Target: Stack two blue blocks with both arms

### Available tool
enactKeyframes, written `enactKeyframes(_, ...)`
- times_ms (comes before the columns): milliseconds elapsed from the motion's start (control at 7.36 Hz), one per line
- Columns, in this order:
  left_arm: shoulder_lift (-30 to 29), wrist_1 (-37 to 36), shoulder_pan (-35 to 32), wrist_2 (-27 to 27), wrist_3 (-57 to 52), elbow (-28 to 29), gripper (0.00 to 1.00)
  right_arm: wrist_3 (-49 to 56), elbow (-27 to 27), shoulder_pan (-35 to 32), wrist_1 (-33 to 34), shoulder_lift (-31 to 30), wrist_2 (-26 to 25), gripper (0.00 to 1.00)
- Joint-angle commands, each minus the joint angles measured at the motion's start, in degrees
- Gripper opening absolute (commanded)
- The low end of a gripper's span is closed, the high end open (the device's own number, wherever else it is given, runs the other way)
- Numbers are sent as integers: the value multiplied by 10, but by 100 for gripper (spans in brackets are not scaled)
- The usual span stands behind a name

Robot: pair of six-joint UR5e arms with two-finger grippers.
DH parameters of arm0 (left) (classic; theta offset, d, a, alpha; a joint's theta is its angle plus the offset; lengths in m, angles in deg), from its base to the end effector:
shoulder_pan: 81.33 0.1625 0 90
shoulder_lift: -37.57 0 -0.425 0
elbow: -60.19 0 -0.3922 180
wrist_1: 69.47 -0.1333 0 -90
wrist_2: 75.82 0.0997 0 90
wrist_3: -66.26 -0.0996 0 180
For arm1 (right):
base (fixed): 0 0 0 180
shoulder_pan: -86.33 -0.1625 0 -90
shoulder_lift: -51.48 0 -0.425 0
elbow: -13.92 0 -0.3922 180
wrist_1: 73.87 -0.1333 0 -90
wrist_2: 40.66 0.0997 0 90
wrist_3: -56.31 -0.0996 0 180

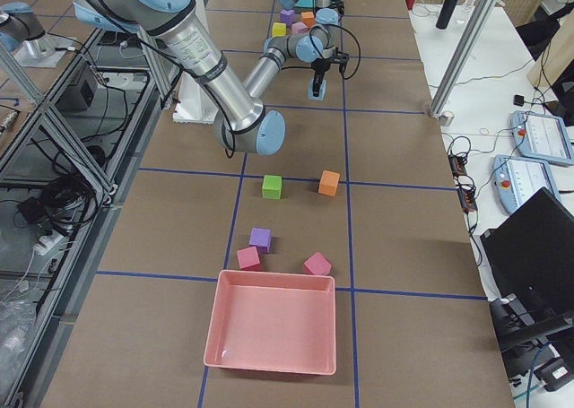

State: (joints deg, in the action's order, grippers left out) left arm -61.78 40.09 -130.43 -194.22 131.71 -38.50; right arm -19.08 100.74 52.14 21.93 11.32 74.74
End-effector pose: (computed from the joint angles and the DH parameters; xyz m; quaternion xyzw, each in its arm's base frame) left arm 0.3111 -0.4904 0.4690 0.0014 0.3893 -0.1179 0.9136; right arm -0.5515 -0.4842 0.1542 -0.0469 -0.3952 0.0798 0.9139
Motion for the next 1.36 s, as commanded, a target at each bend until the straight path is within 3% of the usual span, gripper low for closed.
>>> enactKeyframes(0,-10,-98,-3,2,-1,-49,98,0,-1,0,0,0,0,61)
enactKeyframes(407,-3,-112,-9,2,3,-44,98,8,-12,0,-3,1,-17,61)
enactKeyframes(679,0,-112,-9,2,6,-43,98,7,-61,6,-57,2,-32,61)
enactKeyframes(1222,-1,-109,-5,0,9,-25,98,10,-66,34,-62,16,-54,61)
